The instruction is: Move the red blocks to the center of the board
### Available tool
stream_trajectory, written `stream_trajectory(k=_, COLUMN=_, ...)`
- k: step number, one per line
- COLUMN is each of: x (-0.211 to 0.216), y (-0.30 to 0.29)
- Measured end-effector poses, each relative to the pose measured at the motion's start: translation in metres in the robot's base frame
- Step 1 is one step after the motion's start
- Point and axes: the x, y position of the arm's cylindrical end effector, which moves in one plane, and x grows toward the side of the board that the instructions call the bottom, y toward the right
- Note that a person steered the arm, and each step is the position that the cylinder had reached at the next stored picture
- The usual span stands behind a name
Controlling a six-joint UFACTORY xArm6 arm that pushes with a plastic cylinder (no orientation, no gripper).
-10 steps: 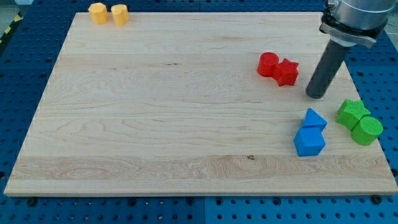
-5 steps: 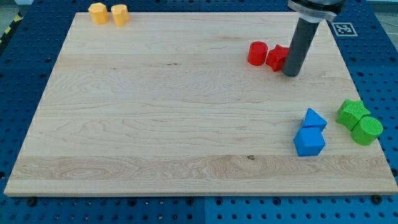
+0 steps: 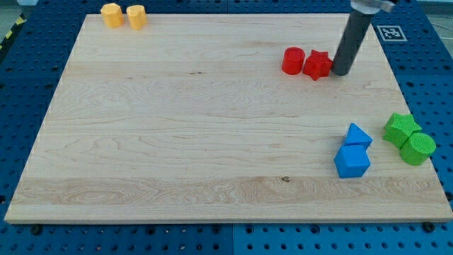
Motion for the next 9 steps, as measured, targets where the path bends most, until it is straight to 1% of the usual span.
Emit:
stream_trajectory(k=1, x=-0.006, y=-0.035)
stream_trajectory(k=2, x=-0.023, y=-0.065)
stream_trajectory(k=3, x=-0.051, y=-0.089)
stream_trajectory(k=4, x=-0.053, y=-0.108)
stream_trajectory(k=5, x=-0.056, y=-0.092)
stream_trajectory(k=6, x=-0.052, y=-0.049)
stream_trajectory(k=7, x=-0.036, y=-0.047)
stream_trajectory(k=9, x=-0.035, y=-0.079)
